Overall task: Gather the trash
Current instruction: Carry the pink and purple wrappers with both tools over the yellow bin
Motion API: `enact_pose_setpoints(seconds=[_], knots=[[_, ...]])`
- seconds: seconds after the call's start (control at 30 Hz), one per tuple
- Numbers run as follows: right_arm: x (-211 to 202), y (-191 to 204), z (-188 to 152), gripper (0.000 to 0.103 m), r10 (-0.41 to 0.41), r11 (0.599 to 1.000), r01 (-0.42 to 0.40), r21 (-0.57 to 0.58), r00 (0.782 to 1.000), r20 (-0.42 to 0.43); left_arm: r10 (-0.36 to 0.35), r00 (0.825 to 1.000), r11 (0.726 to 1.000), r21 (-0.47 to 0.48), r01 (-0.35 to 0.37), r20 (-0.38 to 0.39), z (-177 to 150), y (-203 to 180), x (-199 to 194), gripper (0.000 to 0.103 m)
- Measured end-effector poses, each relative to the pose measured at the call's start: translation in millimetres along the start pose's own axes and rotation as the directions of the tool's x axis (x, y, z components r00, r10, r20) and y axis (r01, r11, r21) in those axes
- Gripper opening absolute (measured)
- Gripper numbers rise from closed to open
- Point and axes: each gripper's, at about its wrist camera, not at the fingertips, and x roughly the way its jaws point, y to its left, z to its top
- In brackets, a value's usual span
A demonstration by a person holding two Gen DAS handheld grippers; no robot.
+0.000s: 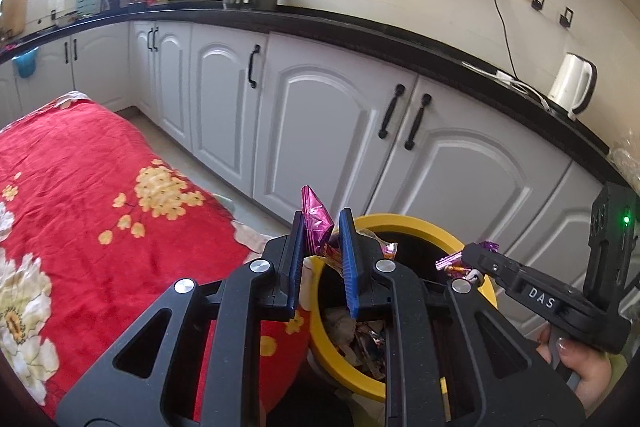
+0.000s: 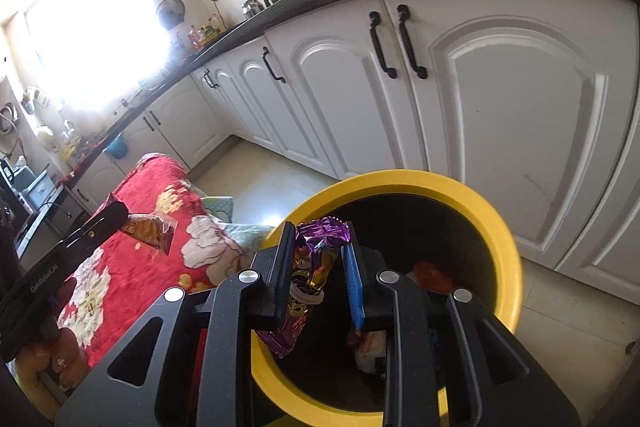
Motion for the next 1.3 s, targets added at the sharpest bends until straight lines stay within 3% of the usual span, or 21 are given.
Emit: enact_pose_setpoints(seconds=[0.77,1.3], knots=[[8,-47,-21,0.023,-0.056,0.998,0.057,0.014,0.998,-0.042,-0.036,0.990,0.993,0.105,0.051,-0.135,-39,-46,42,0.012],[20,-56,-29,0.026,-0.059,0.997,0.062,0.035,0.995,-0.082,-0.046,0.972,0.992,0.106,0.072,-0.230,-55,-51,65,0.015]])
